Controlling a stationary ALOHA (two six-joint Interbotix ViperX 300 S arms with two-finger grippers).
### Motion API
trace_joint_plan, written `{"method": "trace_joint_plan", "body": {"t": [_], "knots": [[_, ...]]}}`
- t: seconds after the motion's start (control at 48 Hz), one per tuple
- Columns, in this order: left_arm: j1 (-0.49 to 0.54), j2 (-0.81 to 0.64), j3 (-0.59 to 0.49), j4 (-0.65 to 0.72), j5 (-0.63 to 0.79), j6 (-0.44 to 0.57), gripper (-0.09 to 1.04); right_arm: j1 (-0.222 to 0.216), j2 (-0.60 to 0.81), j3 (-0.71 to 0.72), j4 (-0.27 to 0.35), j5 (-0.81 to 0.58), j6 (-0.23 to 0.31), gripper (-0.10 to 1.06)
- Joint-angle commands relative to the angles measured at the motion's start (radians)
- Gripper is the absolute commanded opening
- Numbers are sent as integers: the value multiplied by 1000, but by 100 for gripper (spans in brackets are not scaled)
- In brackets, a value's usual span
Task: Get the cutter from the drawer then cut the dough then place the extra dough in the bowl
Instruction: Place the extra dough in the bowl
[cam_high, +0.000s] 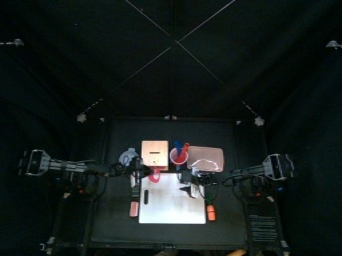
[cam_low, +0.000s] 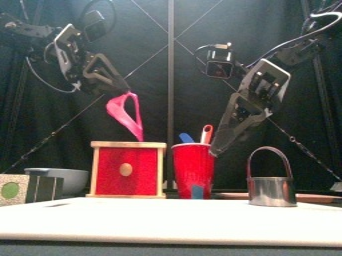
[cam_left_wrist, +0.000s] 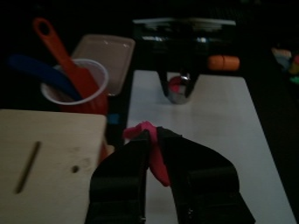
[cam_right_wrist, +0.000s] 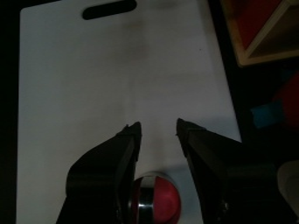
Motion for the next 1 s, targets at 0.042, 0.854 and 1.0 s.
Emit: {"method": "trace_joint_plan", "body": {"t": [0.042, 0.854, 1.0], "knots": [[103, -166, 21, 17, 41, 2, 58, -6, -11, -9, 0, -5, 0, 77], [331, -314, 209, 18, 330, -8, 58, -6, 2, -11, 0, -3, 2, 77], [360, -265, 241, -2, 330, -8, 58, -6, 3, -11, 2, -3, 2, 77]]}}
